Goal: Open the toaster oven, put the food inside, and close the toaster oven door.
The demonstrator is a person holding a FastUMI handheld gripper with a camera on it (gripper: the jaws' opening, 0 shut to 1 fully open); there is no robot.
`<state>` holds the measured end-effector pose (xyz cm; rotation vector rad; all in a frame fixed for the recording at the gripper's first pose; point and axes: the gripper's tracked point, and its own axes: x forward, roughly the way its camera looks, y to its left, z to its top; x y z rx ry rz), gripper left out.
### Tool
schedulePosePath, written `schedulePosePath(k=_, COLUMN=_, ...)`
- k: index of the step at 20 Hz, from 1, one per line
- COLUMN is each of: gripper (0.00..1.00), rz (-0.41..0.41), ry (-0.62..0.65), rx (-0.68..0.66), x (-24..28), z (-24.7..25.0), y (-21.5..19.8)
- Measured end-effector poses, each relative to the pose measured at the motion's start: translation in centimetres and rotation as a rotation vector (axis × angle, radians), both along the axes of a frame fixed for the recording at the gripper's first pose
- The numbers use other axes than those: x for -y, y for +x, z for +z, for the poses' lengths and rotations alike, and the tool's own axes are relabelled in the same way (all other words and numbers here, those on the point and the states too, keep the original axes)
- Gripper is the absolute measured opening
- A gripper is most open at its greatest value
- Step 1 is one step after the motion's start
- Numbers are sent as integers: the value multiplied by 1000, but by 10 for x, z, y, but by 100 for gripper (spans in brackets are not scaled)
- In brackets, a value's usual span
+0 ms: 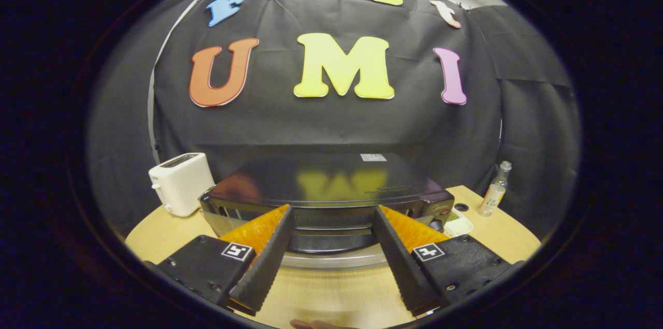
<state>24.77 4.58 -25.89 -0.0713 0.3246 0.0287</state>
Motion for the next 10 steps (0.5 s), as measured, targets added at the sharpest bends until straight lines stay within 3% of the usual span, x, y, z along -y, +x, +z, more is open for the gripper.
schedulePosePath(k=10, gripper=98, rz=15, ry=5, rx=-89, x=8, z=-25, y=-64)
